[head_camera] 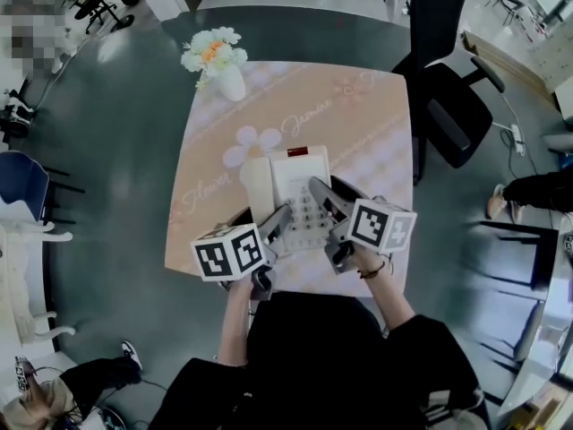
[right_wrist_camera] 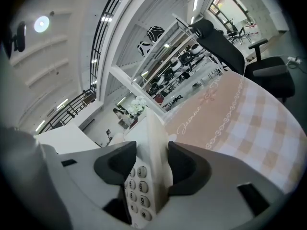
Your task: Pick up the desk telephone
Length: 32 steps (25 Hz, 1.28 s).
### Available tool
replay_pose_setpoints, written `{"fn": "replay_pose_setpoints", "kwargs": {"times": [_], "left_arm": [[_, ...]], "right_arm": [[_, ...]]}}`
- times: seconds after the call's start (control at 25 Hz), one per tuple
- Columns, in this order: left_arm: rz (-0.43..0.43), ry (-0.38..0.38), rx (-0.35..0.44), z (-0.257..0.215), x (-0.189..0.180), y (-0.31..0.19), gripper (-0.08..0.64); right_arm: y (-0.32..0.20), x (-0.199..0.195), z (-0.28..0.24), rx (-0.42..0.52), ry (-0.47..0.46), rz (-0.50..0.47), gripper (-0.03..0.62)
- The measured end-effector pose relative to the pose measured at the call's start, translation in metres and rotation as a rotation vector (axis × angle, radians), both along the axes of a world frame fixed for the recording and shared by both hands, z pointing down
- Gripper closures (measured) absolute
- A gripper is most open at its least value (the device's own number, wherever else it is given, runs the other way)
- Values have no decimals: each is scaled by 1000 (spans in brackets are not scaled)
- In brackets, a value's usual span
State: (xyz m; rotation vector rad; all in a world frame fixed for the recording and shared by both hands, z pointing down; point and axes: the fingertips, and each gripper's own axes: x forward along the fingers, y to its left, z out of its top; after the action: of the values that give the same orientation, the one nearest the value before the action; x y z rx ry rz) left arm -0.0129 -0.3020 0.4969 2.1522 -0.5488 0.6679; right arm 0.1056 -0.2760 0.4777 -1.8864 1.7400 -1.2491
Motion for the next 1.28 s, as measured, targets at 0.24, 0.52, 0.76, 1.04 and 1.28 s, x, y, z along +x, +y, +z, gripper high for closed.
{"fn": "replay_pose_setpoints", "kwargs": {"times": [0.24, 0.52, 0.76, 1.04, 1.28], "left_arm": [[-14, 15, 28, -22, -4, 8, 236], [-26, 27, 55, -40, -9, 19, 236], [-34, 26, 82, -51, -14, 20, 236], [-41, 53, 118, -70, -16, 26, 236], [-38, 60, 147, -84, -19, 29, 236]], "right_arm": [[7, -3, -24, 45, 16, -6, 399], [18, -7, -44, 88, 27, -12, 400], [20, -9, -58, 116, 35, -19, 402], [25, -12, -79, 159, 57, -28, 402], [28, -16, -94, 187, 66, -34, 403]]}}
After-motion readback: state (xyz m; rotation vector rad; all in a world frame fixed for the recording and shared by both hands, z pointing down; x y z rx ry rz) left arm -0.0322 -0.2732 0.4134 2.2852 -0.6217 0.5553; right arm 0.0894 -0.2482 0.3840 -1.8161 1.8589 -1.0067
